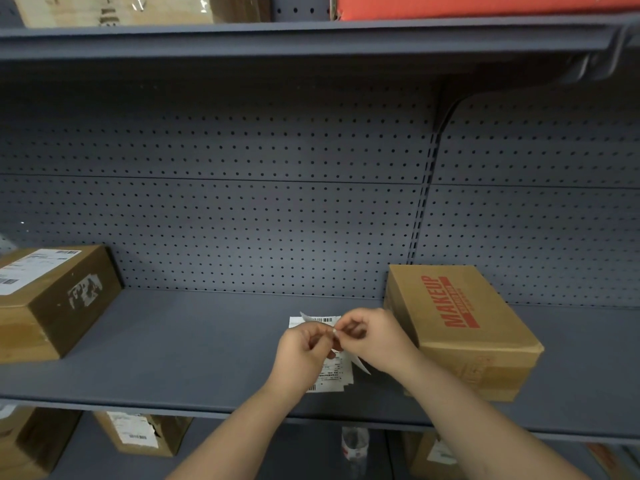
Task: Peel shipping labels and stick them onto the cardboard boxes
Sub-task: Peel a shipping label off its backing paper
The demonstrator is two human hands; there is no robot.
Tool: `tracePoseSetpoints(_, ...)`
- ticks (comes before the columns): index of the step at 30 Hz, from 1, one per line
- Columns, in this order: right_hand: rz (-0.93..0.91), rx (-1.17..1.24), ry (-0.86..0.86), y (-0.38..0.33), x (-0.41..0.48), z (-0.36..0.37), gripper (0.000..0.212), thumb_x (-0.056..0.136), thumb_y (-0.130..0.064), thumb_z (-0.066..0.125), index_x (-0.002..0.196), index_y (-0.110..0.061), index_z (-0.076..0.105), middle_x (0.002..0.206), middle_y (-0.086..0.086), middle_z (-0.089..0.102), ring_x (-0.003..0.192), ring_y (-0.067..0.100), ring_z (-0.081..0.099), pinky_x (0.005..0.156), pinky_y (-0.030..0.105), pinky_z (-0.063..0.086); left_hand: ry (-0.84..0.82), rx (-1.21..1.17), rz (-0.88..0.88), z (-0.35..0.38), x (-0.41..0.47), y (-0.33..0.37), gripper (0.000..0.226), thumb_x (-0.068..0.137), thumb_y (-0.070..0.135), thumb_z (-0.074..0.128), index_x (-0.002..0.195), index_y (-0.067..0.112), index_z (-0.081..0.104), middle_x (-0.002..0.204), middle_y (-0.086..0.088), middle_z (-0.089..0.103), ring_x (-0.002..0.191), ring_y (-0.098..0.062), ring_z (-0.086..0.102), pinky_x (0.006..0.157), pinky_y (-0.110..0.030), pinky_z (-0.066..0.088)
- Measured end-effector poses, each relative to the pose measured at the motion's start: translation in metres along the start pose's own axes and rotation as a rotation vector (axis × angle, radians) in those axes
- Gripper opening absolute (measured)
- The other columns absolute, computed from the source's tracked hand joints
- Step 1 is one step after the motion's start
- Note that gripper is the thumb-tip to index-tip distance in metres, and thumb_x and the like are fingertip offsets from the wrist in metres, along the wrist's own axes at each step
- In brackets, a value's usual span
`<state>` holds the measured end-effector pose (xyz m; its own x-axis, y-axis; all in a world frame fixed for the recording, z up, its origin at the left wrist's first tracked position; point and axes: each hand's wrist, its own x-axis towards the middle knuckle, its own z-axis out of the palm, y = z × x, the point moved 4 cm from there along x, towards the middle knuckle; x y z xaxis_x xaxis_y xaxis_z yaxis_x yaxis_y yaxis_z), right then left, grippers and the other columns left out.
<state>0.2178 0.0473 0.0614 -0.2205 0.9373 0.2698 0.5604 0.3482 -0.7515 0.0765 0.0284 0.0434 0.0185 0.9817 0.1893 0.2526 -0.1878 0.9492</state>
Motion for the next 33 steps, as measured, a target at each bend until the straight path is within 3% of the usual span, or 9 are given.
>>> tracePoseSetpoints(4,-0.013,-0.04,0.009,-0.004,-0.003,-0.002,0.011,0.075,-0.017,0.072,0.076,-0.028,0.07,0.066,-0.011,0.068,0.063,0.0,0.065,0.065,0.023,0.057,0.014,0.047,0.026,0.0,0.001,0.0,0.026,0.088,0.0,0.057,0.072,0.015,0.071,0.053,0.012,0.067,0.054,-0.002,0.059,0.055,-0.014,0.047)
tracePoseSetpoints(7,-0.032,-0.06,0.024,-0.007,-0.004,-0.002,0.007,0.076,-0.019,0.07,0.077,-0.026,0.071,0.068,-0.009,0.07,0.065,0.004,0.066,0.063,0.025,0.057,0.034,0.052,0.053,-0.001,0.002,-0.001,0.016,0.087,0.005,0.061,0.074,0.009,0.069,0.054,0.01,0.063,0.052,-0.005,0.053,0.053,-0.019,0.045)
tracePoseSetpoints(13,-0.036,-0.098,0.071,-0.009,-0.005,-0.003,0.004,0.078,-0.019,0.068,0.077,-0.02,0.072,0.07,-0.005,0.072,0.065,0.006,0.065,0.064,0.03,0.057,0.021,-0.02,0.026,-0.002,0.001,-0.001,0.019,0.085,0.0,0.06,0.069,0.008,0.065,0.051,0.011,0.064,0.051,0.0,0.057,0.055,-0.013,0.046)
tracePoseSetpoints(17,-0.025,-0.206,0.135,-0.015,0.003,-0.015,0.005,0.078,-0.016,0.065,0.075,-0.019,0.069,0.069,-0.008,0.067,0.065,0.007,0.061,0.063,0.027,0.053,0.059,-0.101,-0.248,-0.009,0.004,-0.019,0.023,0.082,0.003,0.058,0.059,0.008,0.056,0.049,-0.001,0.058,0.043,-0.008,0.048,0.046,-0.017,0.041)
tracePoseSetpoints(21,0.012,-0.271,0.177,-0.029,0.02,-0.042,0.005,0.08,-0.015,0.063,0.079,-0.016,0.068,0.076,-0.002,0.07,0.072,0.013,0.063,0.066,0.031,0.054,0.036,-0.074,-0.489,-0.021,0.007,-0.04,0.019,0.078,0.007,0.055,0.059,0.01,0.053,0.044,-0.001,0.047,0.037,-0.014,0.036,0.045,-0.024,0.03)
tracePoseSetpoints(25,0.033,-0.353,0.256,-0.048,0.04,-0.067,0.013,0.079,-0.013,0.057,0.068,-0.019,0.059,0.07,-0.001,0.064,0.07,0.02,0.062,0.062,0.032,0.052,-0.017,0.373,-0.503,-0.04,0.02,-0.046,0.024,0.074,0.024,0.057,0.055,0.01,0.06,0.052,0.0,0.058,0.05,-0.017,0.054,0.052,-0.024,0.04)
tracePoseSetpoints(28,0.05,-0.363,0.304,-0.058,0.051,-0.084,0.011,0.078,-0.014,0.056,0.068,-0.016,0.06,0.067,-0.002,0.061,0.07,0.021,0.061,0.061,0.032,0.052,-0.072,0.801,-0.456,-0.048,0.029,-0.046,0.021,0.074,0.029,0.049,0.07,0.012,0.061,0.072,-0.002,0.061,0.069,-0.022,0.059,0.058,-0.026,0.042)
tracePoseSetpoints(33,0.075,-0.409,0.39,-0.07,0.062,-0.106,0.011,0.078,-0.013,0.054,0.077,-0.011,0.064,0.072,0.003,0.066,0.069,0.024,0.061,0.061,0.034,0.053,-0.185,1.197,-0.484,-0.049,0.052,-0.044,0.039,0.082,0.02,0.038,0.109,0.017,0.065,0.117,-0.004,0.065,0.102,-0.025,0.061,0.077,-0.032,0.047)
